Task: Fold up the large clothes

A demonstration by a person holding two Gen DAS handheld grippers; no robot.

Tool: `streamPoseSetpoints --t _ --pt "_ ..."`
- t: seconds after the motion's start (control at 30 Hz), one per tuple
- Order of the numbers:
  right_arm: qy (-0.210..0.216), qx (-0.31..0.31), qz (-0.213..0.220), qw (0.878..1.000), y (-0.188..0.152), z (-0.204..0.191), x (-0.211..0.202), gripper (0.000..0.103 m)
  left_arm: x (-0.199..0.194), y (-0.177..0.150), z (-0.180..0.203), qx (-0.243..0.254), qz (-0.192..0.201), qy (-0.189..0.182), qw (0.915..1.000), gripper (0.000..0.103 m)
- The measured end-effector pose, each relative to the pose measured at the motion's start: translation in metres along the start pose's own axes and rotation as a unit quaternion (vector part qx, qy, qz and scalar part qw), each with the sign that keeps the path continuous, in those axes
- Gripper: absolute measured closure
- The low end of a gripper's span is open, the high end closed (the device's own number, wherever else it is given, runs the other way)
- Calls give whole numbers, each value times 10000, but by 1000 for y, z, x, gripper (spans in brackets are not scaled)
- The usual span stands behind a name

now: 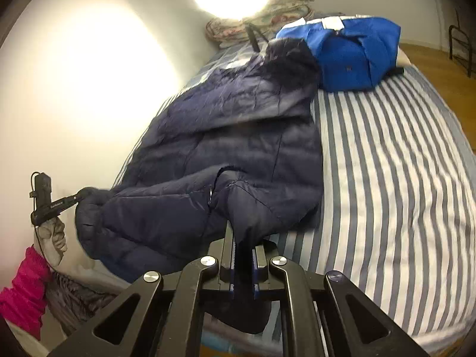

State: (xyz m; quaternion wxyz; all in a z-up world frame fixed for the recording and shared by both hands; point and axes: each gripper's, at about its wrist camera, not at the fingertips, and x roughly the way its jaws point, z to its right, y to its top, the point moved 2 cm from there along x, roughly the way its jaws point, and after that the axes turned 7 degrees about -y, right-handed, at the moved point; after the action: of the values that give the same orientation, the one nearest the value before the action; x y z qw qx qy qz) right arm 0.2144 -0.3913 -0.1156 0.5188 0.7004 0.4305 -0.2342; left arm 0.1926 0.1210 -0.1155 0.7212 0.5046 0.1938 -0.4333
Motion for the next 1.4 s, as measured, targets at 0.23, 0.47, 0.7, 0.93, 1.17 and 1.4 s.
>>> streamPoseSetpoints --t 0.23,0.47,0.7,0.93,1.17,1.4 --pt "-233 97 -94 9996 36 5 43 98 48 38 -3 -23 -69 115 9999 97" --pt "-320 140 -221 9991 44 12 72 97 99 47 -3 13 -309 271 9992 97" --pt "0 383 27 9993 61 22 68 95 102 66 -17 -409 -92 48 9991 92" --pt "-388 365 63 9986 82 34 71 84 91 91 -30 -607 148 177 9979 85" --pt "-597 704 242 9954 79 78 55 75 57 97 -69 -1137 686 392 9904 58" --pt "-627 -207 -181 9977 41 76 57 73 50 72 -75 -347 314 727 9963 58"
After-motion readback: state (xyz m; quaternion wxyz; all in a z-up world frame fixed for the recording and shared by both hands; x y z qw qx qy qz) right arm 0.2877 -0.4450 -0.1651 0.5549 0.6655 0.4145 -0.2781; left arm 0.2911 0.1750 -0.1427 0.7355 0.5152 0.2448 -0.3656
